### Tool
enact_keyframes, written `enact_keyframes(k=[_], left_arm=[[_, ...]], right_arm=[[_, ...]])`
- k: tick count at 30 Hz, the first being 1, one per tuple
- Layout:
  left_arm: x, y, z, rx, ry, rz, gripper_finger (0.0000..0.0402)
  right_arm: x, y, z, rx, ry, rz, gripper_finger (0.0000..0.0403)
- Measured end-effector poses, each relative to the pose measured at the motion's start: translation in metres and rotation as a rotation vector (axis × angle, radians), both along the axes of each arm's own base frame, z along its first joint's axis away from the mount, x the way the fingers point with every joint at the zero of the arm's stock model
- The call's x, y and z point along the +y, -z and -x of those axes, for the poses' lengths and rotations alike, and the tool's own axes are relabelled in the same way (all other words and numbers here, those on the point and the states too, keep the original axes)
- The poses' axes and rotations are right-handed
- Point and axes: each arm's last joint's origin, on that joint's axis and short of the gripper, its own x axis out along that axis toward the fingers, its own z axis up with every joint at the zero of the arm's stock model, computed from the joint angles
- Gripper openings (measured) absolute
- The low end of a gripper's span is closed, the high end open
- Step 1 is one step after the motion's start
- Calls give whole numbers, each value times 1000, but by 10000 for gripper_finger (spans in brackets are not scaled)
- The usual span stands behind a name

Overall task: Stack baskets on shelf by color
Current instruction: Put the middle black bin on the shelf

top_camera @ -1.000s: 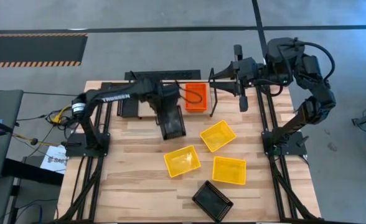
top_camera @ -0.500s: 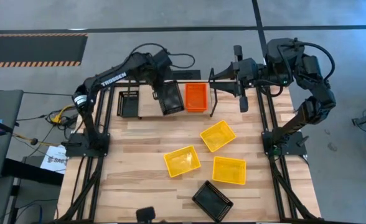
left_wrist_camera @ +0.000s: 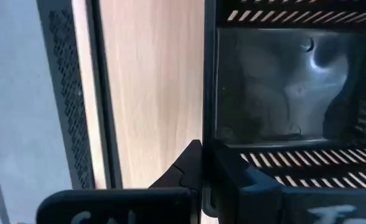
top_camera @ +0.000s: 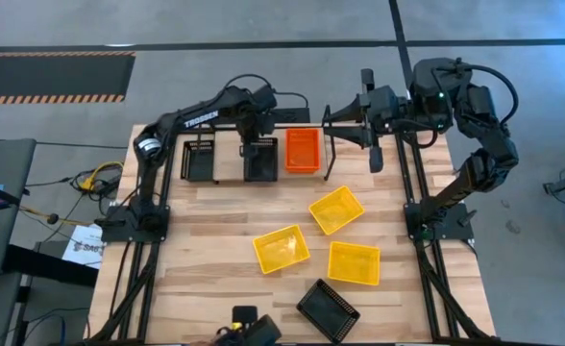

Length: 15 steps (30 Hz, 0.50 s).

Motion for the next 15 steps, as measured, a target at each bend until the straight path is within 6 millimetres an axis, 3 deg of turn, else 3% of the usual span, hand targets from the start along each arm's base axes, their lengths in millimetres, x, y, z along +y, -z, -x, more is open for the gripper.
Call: enact_keyframes(k=[7, 15], left_arm=[[14, -10, -8, -85, 17, -69, 0], [27, -19, 4, -113, -12, -31, 0]], right_arm=[[0, 0, 0, -3, 0, -2, 124], [0, 0, 0, -3, 4, -25, 124]])
